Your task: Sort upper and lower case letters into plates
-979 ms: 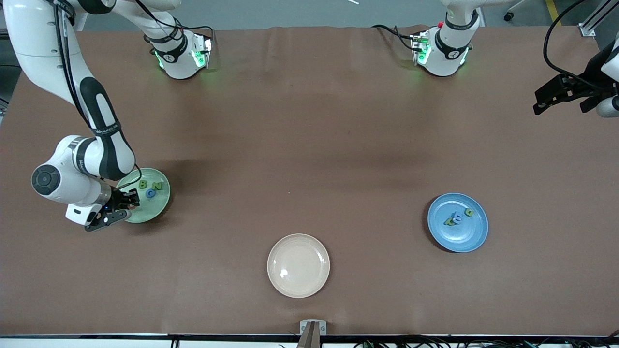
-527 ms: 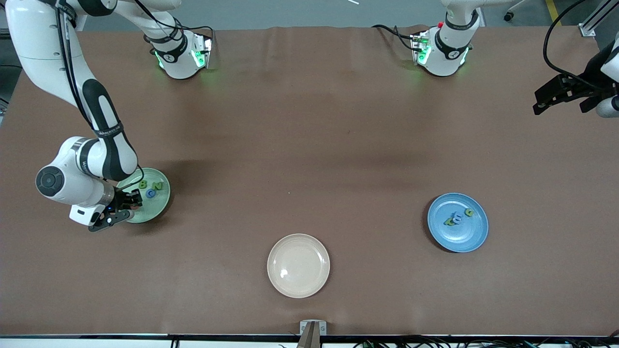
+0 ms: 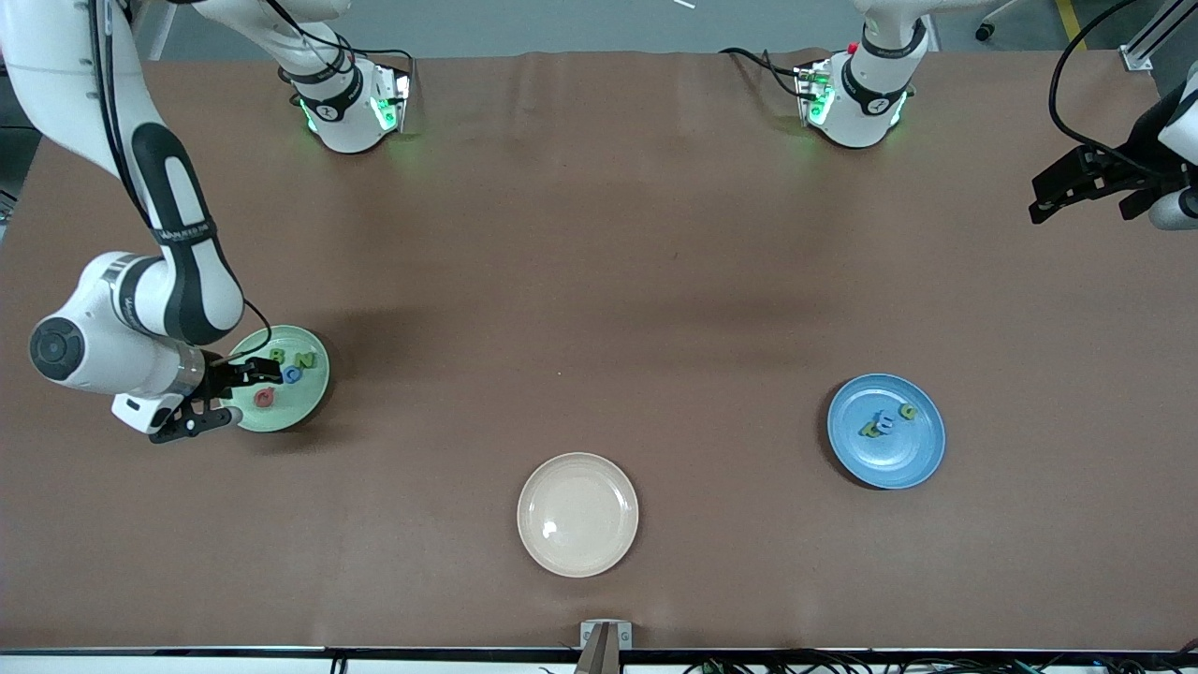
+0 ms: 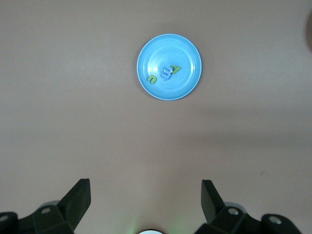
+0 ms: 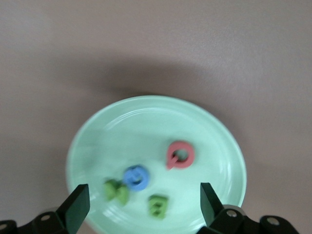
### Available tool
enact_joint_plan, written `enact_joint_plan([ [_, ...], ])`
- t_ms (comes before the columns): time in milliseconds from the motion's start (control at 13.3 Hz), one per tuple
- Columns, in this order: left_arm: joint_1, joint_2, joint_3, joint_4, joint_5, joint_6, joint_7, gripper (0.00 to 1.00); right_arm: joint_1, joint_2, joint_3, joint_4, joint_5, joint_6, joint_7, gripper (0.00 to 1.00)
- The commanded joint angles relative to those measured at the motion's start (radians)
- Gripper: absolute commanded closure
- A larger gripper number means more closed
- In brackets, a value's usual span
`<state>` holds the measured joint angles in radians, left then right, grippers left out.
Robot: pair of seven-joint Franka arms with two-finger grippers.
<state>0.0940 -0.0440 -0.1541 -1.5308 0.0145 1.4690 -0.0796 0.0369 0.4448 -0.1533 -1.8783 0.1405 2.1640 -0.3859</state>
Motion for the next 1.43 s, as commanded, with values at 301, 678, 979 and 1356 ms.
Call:
enact_joint_plan([
  [301, 0.0, 0.004, -0.002, 0.014, 0.009, -0.004, -0.008, 0.0, 0.023, -0.279, 0.001, -0.078, 0.002, -0.188, 0.18, 0.0],
  [678, 0.001, 0.004, -0.002, 0.014, 0.01, -0.004, -0.008, 0.0, 0.081, -0.412, 0.006, -0.001, -0.076, -0.384, 0.359, 0.0],
  [979, 0.006, 0.003, -0.002, 0.014, 0.01, -0.004, -0.006, 0.0, 0.09, -0.419, 0.006, 0.267, -0.093, -0.634, 0.372, 0.0],
  [1356, 0.006, 0.003, -0.002, 0.015, 0.01, 0.0, -0.006, 0.0, 0.074, -0.416, -0.003, 0.478, -0.113, -0.714, 0.374, 0.0],
])
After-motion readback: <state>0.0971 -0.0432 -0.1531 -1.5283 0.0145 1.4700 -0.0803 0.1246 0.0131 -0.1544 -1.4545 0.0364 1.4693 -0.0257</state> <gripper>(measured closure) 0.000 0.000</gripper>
